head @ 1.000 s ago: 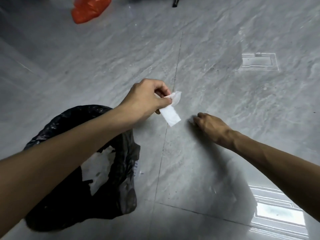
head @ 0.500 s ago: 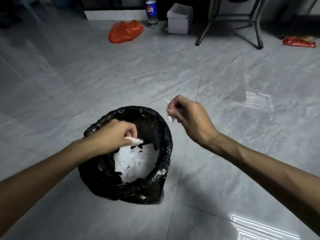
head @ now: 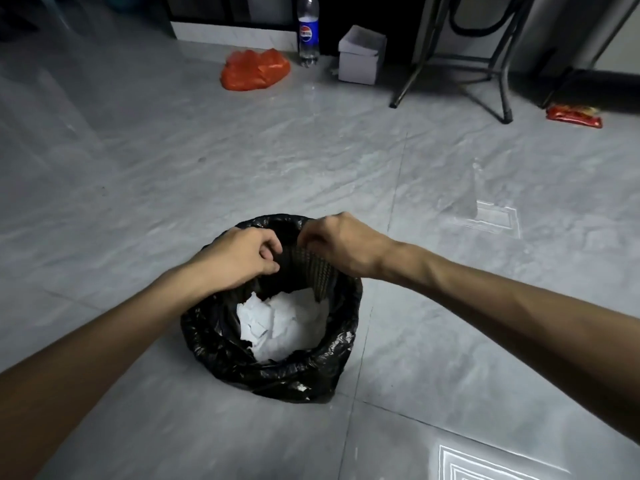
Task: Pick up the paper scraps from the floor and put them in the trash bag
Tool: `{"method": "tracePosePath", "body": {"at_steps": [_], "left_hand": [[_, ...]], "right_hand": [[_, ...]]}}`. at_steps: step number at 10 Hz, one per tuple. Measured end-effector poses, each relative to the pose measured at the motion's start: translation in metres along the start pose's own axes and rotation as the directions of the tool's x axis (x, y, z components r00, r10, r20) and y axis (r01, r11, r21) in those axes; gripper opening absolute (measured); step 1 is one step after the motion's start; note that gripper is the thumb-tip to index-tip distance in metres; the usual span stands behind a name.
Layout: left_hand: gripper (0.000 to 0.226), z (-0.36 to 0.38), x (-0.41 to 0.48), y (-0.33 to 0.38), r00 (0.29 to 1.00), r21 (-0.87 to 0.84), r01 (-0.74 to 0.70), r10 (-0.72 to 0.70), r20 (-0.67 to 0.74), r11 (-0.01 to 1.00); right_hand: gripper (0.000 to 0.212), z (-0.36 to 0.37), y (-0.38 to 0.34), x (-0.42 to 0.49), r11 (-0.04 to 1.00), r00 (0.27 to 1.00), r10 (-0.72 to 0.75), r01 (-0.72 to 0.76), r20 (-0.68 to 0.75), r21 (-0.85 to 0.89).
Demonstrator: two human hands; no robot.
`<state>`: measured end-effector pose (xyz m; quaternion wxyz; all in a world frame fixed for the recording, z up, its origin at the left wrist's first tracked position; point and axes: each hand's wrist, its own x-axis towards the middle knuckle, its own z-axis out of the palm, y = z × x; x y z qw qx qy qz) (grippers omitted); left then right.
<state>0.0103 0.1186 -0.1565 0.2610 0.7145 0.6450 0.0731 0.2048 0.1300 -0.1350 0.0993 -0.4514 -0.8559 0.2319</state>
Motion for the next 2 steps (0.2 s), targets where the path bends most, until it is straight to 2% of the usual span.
{"method": "tracePosePath", "body": {"at_steps": [1, 2], "left_hand": [[0.018, -0.002, 0.008, 0.028, 0.998, -0.021, -0.065, 0.065, 0.011, 0.998], [0.017, -0.002, 0.016, 0.052, 0.994, -0.029, -0.099, 0.101, 0.04, 0.995]], "right_hand": [[0.024, -0.016, 0.021, -0.015, 0.995, 0.993, 0.097, -0.097, -0.067, 0.004], [0.021, -0.028, 0.038, -0.03, 0.973, 0.972, 0.227, -0.225, -0.058, 0.043]]}}
